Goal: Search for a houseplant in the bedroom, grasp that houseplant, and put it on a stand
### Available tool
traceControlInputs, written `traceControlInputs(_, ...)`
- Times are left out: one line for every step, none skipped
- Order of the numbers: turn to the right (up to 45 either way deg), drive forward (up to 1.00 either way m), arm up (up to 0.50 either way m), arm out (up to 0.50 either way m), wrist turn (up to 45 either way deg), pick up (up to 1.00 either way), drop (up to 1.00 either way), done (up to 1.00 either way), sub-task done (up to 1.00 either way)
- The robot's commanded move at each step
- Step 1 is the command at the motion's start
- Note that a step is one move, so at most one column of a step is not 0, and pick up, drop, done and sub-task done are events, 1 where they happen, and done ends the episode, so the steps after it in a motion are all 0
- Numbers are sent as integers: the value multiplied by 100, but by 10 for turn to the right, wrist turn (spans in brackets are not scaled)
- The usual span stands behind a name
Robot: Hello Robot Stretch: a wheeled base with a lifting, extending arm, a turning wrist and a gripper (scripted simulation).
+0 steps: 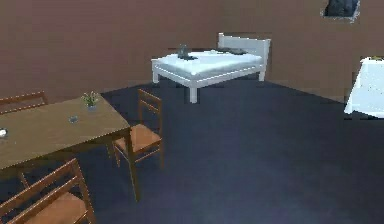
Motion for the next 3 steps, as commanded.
traceControlInputs(0,45,0,0,0,0,0,0,0)
traceControlInputs(-450,0,0,0,0,0,0,0,0)
traceControlInputs(-450,0,0,0,0,0,0,0,0)
